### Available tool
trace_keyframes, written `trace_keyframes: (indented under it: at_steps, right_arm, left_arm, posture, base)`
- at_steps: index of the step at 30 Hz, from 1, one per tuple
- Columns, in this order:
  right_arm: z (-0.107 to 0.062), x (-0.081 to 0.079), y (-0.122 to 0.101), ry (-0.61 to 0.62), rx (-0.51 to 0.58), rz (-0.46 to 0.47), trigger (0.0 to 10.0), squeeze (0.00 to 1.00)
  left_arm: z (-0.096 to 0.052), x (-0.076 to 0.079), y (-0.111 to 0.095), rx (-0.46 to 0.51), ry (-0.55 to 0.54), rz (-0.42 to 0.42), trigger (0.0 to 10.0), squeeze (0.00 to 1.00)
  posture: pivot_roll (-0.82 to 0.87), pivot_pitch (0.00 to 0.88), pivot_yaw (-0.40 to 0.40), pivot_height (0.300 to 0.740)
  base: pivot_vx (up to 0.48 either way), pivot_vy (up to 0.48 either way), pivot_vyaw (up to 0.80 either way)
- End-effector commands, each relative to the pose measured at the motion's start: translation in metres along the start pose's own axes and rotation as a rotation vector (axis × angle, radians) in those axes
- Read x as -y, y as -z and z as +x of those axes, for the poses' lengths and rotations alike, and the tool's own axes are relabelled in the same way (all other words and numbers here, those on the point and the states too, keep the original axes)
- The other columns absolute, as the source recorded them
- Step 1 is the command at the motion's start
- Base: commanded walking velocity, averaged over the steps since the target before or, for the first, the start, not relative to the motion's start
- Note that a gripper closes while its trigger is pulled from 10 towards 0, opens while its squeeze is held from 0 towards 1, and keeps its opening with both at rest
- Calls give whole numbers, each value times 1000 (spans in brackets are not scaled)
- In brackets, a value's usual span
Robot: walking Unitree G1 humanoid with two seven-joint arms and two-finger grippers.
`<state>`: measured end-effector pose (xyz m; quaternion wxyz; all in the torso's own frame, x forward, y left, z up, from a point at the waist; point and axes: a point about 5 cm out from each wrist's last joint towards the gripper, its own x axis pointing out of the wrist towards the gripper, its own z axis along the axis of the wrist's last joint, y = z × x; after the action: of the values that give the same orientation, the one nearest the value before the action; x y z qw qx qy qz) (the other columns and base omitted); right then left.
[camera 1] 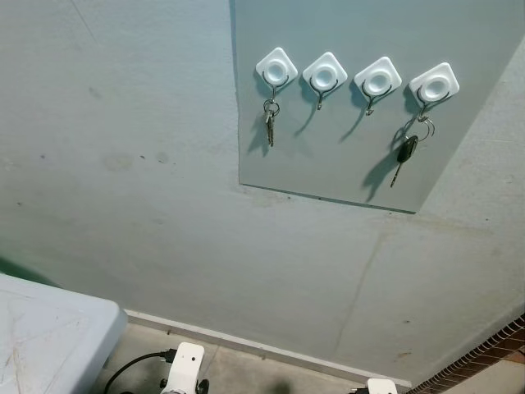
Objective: Hang keys on a hook
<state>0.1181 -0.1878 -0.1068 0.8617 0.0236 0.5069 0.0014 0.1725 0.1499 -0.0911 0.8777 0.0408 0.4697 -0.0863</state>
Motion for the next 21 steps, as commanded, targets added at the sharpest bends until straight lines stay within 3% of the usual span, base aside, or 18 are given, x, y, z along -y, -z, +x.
trace_keyframes:
  at_steps: [1, 16, 21]
  right_arm:
    - [-3, -4, 17, -11, -67, 3, 10000, 0]
    - [-4, -2, 20, -12, -88, -45, 10000, 0]
    - [-4, -2, 22, -12, -97, -62, 10000, 0]
  left_arm:
    - [0, -1, -1, -4, -8, -8, 10000, 0]
    - [1, 2, -1, -7, -12, -23, 10000, 0]
    - [1, 3, -1, -8, -11, -20, 10000, 0]
  posture:
    - [58, 0, 11, 740]
    - [74, 0, -1, 740]
    - [78, 0, -5, 740]
  base:
    - [0, 0, 0]
    - [0, 0, 0]
    - [0, 0, 800]
